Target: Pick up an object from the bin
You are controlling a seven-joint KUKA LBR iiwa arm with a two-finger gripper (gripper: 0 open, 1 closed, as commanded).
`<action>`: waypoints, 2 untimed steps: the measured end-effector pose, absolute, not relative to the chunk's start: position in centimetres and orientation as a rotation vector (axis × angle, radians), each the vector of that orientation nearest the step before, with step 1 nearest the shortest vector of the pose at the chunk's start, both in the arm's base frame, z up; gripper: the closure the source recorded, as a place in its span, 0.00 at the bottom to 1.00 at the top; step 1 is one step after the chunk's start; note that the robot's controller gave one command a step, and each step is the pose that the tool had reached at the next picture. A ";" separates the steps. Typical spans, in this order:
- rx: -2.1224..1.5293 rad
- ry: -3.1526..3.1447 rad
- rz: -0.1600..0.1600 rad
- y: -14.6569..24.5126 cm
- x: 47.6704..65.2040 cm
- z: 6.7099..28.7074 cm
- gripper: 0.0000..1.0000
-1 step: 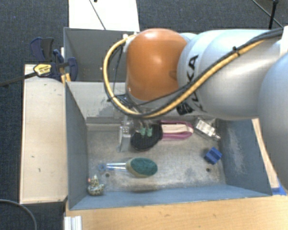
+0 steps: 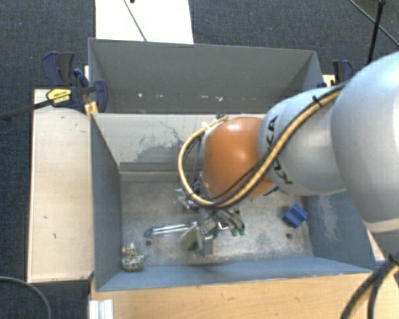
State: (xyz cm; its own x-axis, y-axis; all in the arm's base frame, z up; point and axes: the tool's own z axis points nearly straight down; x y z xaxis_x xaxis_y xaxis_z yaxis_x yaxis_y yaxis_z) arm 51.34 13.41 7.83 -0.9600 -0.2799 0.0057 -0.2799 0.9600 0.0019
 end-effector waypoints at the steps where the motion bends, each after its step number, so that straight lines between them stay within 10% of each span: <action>1: 0.435 -3.110 -0.001 13.4 51.5 8.0 1.00; 2: 0.438 -3.121 -0.002 13.5 50.9 23.7 1.00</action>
Offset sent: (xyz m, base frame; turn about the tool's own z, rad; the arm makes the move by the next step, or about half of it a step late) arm 0.0000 0.0000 0.0000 0.0000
